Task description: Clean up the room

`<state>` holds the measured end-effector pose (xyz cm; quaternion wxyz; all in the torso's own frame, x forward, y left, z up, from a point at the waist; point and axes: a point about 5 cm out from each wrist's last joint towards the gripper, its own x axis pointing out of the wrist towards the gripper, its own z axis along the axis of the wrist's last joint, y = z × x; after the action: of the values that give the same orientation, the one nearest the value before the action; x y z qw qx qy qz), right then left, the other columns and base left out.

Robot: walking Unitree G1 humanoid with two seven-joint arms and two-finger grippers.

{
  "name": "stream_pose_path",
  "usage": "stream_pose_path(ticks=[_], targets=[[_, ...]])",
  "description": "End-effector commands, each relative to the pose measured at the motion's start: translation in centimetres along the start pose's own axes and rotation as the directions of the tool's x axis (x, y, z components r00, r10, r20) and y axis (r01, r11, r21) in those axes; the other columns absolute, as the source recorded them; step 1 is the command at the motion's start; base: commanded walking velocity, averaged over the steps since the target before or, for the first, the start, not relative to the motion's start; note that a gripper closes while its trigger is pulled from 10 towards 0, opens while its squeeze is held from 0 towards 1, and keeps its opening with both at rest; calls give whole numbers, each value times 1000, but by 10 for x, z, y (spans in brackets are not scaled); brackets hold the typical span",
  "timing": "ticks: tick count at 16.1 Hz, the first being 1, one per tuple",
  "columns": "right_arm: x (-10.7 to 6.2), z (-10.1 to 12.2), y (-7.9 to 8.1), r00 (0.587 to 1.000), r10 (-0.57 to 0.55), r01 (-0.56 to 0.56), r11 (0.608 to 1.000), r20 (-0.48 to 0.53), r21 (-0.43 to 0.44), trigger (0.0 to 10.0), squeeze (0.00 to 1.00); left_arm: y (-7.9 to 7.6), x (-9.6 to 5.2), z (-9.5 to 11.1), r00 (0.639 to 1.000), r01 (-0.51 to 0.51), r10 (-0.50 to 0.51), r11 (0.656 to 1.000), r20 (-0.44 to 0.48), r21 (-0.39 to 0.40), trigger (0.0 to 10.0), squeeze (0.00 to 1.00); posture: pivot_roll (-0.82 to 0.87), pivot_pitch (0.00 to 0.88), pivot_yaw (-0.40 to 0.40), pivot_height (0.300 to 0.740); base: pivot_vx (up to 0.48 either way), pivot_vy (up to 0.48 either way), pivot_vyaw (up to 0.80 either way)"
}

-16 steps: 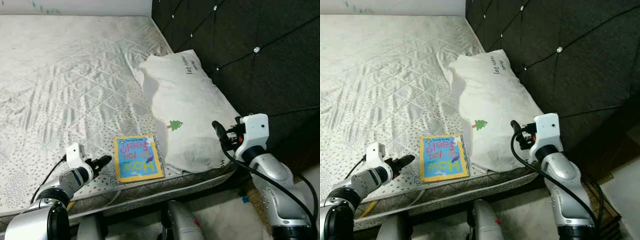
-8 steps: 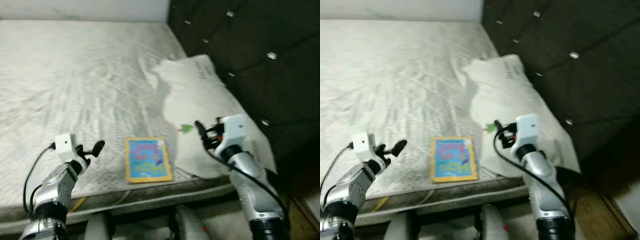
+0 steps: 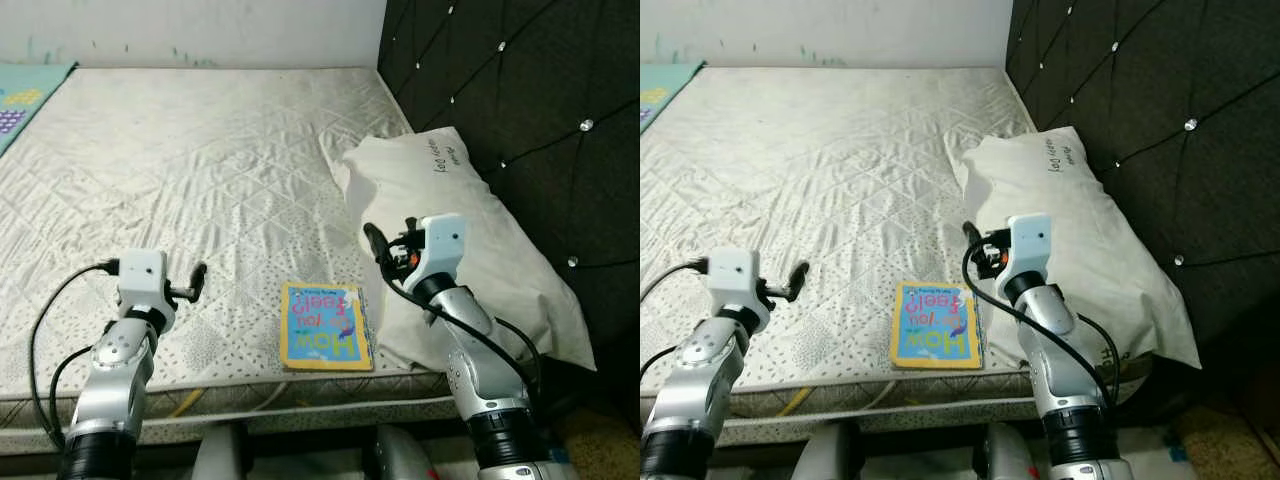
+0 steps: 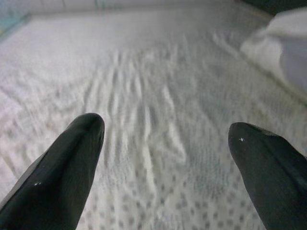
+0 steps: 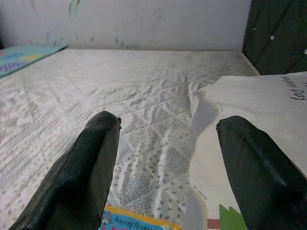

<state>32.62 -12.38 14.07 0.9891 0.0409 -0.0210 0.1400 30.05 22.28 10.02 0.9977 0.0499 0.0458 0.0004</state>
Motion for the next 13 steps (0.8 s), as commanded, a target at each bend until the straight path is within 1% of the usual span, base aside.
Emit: stream_pose_path(ticks=[1, 2, 4, 6, 8, 9, 10, 11, 13], targets=[[0, 3, -7, 999, -31, 31, 999, 10, 38, 10000, 0, -5, -5, 7, 997, 40, -40, 999, 66, 4, 10000, 0, -77, 0, -20, 612, 0, 0, 0], [-2, 3, -10, 999, -36, 35, 998, 15, 46, 10000, 0, -10, -9, 9, 994, 62, -61, 998, 94, -8, 10000, 0, -79, 0, -19, 612, 0, 0, 0], [-2, 6, -14, 998, -40, 38, 998, 40, 48, 10000, 0, -15, -11, 19, 988, 42, -38, 999, 147, -25, 10000, 0, -86, 0, -19, 612, 0, 0, 0], [0, 13, -13, 997, -17, 12, 998, 74, 69, 10000, 0, -18, -14, 24, 985, 17, -7, 998, 173, -58, 10000, 0, -92, 0, -17, 620, 0, 0, 0], [4, 21, -9, 995, -6, -2, 997, 101, 76, 10000, 0, -6, -17, 16, 984, -70, 85, 993, 154, -99, 10000, 0, -101, 0, -13, 649, 0, 0, 0], [5, 21, -9, 995, -6, -3, 997, 104, 79, 10000, 0, -2, -18, 12, 983, -101, 117, 988, 141, -119, 10000, 0, -102, 0, -12, 658, 0, 0, 0], [5, 21, -8, 994, -8, 0, 997, 106, 82, 10000, 0, 1, -21, 9, 982, -124, 139, 985, 129, -122, 10000, 0, -104, 0, -7, 668, 0, 0, 0], [5, 23, -7, 993, -12, 2, 996, 114, 92, 10000, 0, 2, -22, 8, 981, -138, 155, 981, 119, -137, 10000, 0, -106, 0, -5, 677, 0, 0, 0], [5, 25, -7, 992, -17, 5, 996, 124, 93, 10000, 0, -4, -18, 11, 985, -100, 115, 988, 127, -119, 10000, 0, -114, 0, 5, 701, 0, 0, 0]])
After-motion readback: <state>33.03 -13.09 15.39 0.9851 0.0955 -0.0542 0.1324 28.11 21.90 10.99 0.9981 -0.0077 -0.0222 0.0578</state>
